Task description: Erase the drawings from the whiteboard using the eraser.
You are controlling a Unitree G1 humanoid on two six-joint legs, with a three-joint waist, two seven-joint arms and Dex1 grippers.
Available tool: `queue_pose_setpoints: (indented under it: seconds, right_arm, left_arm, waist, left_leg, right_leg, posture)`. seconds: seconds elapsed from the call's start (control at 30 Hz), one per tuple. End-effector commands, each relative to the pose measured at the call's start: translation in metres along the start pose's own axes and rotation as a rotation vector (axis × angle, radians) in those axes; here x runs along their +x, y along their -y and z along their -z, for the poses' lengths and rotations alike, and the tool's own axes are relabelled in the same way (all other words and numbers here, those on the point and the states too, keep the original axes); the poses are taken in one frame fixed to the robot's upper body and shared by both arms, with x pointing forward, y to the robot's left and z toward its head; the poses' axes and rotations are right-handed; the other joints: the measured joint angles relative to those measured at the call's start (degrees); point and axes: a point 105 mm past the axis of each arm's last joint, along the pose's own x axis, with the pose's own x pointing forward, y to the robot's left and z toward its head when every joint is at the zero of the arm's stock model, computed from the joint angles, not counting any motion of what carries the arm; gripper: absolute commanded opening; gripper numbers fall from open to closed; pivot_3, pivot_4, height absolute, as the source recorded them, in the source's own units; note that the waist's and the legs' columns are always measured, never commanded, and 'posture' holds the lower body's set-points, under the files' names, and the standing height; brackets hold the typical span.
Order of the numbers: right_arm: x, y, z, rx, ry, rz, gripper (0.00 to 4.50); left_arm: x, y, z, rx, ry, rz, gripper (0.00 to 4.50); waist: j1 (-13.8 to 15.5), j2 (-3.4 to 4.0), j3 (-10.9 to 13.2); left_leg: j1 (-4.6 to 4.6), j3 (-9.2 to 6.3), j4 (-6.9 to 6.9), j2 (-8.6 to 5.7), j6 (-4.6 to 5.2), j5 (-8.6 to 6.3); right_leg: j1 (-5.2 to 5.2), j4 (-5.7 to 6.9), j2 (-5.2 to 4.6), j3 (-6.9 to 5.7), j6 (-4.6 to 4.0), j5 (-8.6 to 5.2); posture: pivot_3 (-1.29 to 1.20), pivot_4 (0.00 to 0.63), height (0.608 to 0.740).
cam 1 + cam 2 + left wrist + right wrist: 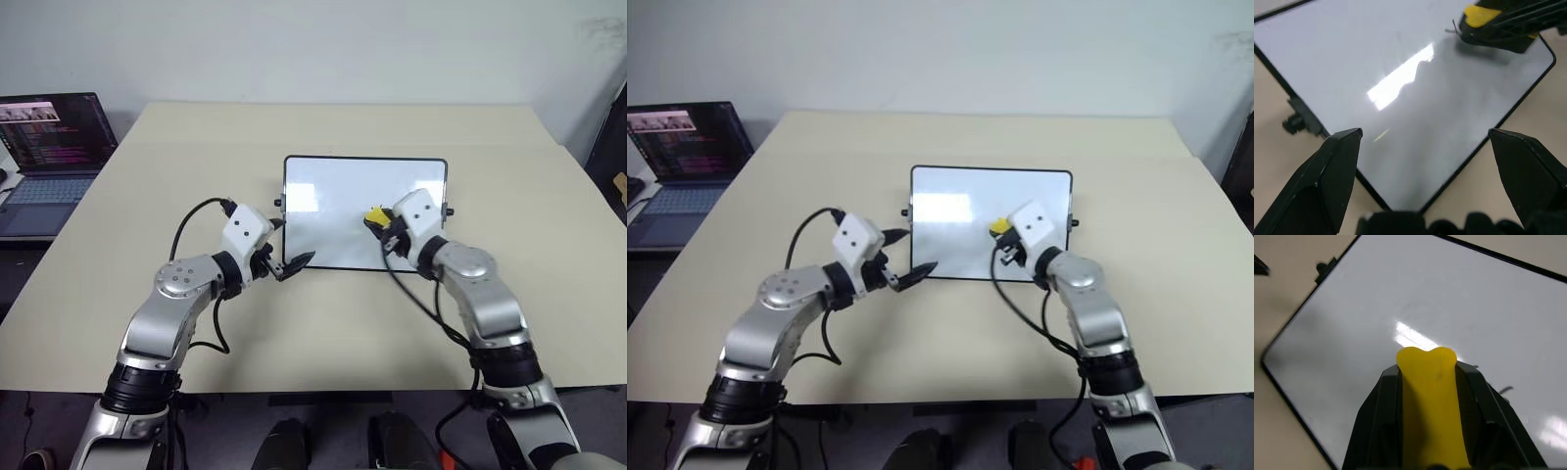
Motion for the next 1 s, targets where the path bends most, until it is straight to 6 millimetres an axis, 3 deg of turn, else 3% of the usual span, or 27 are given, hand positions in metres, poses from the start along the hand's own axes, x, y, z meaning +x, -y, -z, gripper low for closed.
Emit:
queue_pose_setpoints:
  seconds: [0.03, 0.1, 0.27, 0.43, 0.73, 1.0]
  right_arm:
    - [-0.027, 0.006, -0.014, 0.041, 0.038, -0.006, 1.12]
    - [-0.046, 0.01, -0.007, 0.025, 0.01, 0.01, 1.12]
    - [-0.075, 0.011, 0.004, -0.067, -0.02, 0.072, 1.12]
    - [-0.079, 0.004, 0.01, -0.122, 0.001, 0.134, 1.12]
    - [-0.052, -0.014, 0.004, -0.131, 0.068, 0.12, 1.12]
    - [-0.004, 0.028, -0.008, -0.288, 0.082, 0.304, 1.12]
  left_arm:
    - [0.003, 0.002, -0.015, 0.028, 0.064, 0.031, 4.5]
    - [0.007, 0.002, -0.017, 0.034, 0.068, 0.052, 4.5]
    - [0.013, 0.005, -0.02, 0.031, 0.076, 0.112, 4.5]
    - [0.019, 0.007, -0.024, 0.039, 0.088, 0.149, 4.5]
    - [0.023, 0.005, -0.027, 0.04, 0.1, 0.168, 4.5]
    - [0.019, -0.002, -0.025, 0.046, 0.095, 0.141, 4.5]
  waist:
    - [0.0, 0.0, 0.0]
    - [0.0, 0.0, 0.0]
    - [0.0, 0.0, 0.0]
    - [-0.4, 0.0, 0.0]
    - [-0.4, 0.0, 0.0]
    - [-0.3, 0.0, 0.0]
  left_leg:
    - [-0.09, 0.03, -0.01, -0.01, -0.01, 0.0]
    - [-0.18, 0.07, -0.03, -0.01, -0.01, -0.03]
    - [-0.23, 0.09, 0.0, -0.03, 0.21, -0.17]
    - [0.02, 0.25, 0.02, -0.02, 0.25, -0.18]
    - [0.12, 0.27, 0.08, -0.03, 0.2, -0.15]
    - [0.13, 0.32, 0.08, -0.04, 0.01, -0.04]
  right_leg:
    - [-0.08, -0.02, -0.01, 0.02, 0.0, 0.0]
    - [-0.17, -0.06, -0.02, 0.05, 0.01, -0.01]
    - [-0.18, -0.04, 0.0, 0.04, 0.04, -0.04]
    - [-0.08, 0.11, 0.05, 0.06, 0.06, -0.03]
    - [0.01, 0.1, 0.08, 0.04, 0.07, -0.03]
    - [0.0, 0.13, 0.13, 0.04, 0.06, -0.02]
  posture:
    - [0.0, 0.15, 0.74]
    - [0.0, 0.15, 0.74]
    - [0.0, 0.15, 0.74]
    - [0.0, 0.15, 0.74]
    - [0.0, 0.15, 0.74]
    - [0.0, 0.15, 0.74]
